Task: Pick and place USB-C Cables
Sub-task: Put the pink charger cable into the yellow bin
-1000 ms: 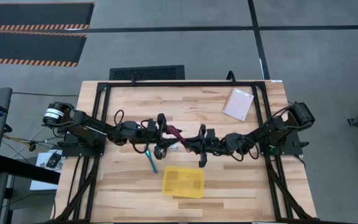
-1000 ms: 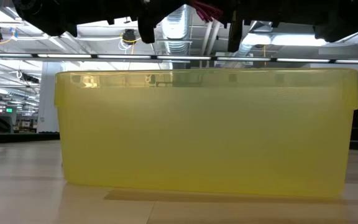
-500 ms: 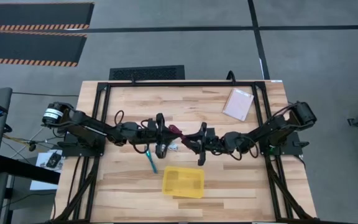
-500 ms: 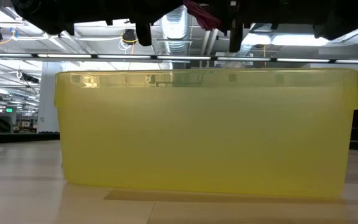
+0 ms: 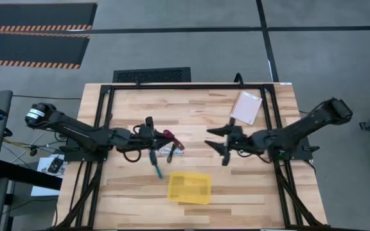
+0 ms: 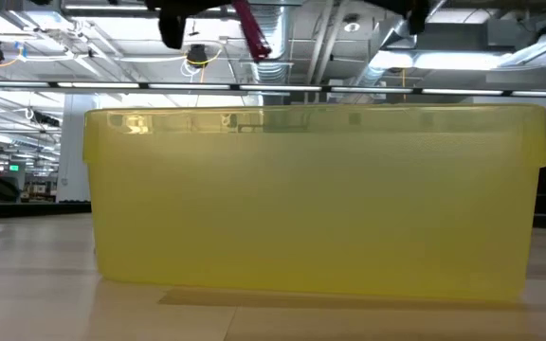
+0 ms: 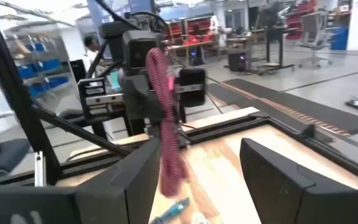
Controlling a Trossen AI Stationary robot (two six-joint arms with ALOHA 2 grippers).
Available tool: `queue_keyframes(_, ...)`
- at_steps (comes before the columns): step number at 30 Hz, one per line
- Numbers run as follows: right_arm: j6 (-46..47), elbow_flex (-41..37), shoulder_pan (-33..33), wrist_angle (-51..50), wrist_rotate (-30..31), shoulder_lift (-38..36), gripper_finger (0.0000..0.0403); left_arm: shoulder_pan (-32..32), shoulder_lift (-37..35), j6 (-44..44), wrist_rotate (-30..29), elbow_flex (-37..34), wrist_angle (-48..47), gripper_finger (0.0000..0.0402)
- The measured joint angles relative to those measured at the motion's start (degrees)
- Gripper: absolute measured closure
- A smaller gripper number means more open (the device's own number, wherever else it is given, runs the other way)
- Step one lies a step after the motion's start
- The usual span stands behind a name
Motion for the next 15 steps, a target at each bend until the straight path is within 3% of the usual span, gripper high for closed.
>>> queue_keyframes(7,0.0,0.0,4.9,-9.2,7.0,-9.4,0.0178,-6.1,0.1,-5.7,0.0,9.2,-19.6,0.0401)
queue_keyframes(15,-0.9,0.0,6.9,-10.6,8.1,-11.4,0.0182,-9.7,8.8,-9.8,2.0,27.0,-40.0,0.0401)
